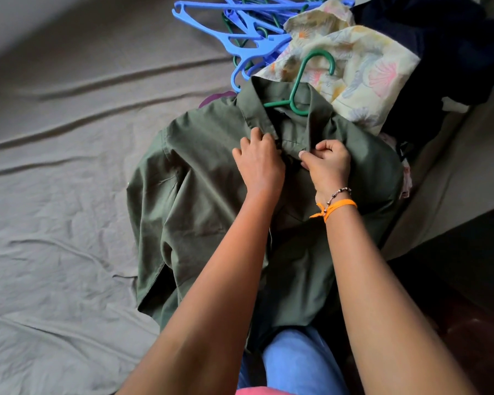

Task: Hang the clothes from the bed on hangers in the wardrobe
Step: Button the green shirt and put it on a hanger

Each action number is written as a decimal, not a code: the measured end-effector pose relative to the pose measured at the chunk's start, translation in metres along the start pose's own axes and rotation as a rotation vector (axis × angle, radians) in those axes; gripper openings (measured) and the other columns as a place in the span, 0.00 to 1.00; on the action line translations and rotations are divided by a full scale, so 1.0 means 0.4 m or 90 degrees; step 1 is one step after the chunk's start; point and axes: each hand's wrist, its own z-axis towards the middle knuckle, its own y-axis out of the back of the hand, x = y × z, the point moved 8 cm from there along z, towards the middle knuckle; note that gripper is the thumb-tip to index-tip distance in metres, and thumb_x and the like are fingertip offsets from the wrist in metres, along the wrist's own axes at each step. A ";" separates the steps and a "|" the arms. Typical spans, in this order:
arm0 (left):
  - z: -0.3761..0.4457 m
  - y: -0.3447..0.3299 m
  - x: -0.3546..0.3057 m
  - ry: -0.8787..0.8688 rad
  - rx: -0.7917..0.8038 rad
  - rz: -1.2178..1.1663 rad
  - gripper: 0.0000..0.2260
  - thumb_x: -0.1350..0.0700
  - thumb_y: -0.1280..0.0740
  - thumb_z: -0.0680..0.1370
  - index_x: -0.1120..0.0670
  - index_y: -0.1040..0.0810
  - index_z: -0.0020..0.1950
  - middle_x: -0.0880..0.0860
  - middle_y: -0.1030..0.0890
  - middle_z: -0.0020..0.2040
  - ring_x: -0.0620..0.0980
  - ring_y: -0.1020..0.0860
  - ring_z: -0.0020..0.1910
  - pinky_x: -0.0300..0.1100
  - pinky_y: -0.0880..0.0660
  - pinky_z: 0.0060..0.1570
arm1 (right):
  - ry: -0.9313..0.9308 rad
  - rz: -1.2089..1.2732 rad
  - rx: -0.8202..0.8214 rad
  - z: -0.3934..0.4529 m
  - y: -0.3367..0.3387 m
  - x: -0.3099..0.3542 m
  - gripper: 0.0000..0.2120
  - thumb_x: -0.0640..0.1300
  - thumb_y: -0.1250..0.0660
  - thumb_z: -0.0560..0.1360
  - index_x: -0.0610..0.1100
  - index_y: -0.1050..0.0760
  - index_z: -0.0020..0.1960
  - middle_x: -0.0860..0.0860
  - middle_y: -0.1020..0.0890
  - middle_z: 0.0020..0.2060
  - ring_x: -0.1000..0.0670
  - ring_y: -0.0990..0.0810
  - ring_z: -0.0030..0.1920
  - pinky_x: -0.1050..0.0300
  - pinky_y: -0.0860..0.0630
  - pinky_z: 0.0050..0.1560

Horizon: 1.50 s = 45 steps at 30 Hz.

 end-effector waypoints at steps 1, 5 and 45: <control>0.000 -0.003 0.002 0.008 0.001 0.015 0.09 0.55 0.37 0.78 0.55 0.23 0.56 0.53 0.27 0.60 0.57 0.29 0.58 0.48 0.37 0.52 | 0.005 0.010 0.009 -0.004 -0.003 0.001 0.17 0.29 0.31 0.68 0.47 0.34 0.37 0.50 0.24 0.32 0.55 0.25 0.30 0.48 0.21 0.47; 0.016 -0.013 0.006 0.052 0.021 0.004 0.10 0.56 0.37 0.77 0.54 0.21 0.55 0.53 0.26 0.59 0.56 0.29 0.58 0.48 0.37 0.53 | 0.046 0.000 0.026 -0.007 -0.009 0.002 0.17 0.30 0.32 0.69 0.48 0.35 0.38 0.51 0.25 0.32 0.54 0.24 0.30 0.46 0.20 0.46; -0.020 0.039 0.050 0.147 0.333 -0.614 0.06 0.59 0.26 0.71 0.53 0.19 0.34 0.46 0.19 0.28 0.40 0.23 0.33 0.37 0.27 0.47 | 0.153 -0.020 0.041 -0.089 -0.025 0.074 0.19 0.34 0.27 0.63 0.50 0.36 0.39 0.55 0.20 0.28 0.54 0.22 0.31 0.50 0.22 0.46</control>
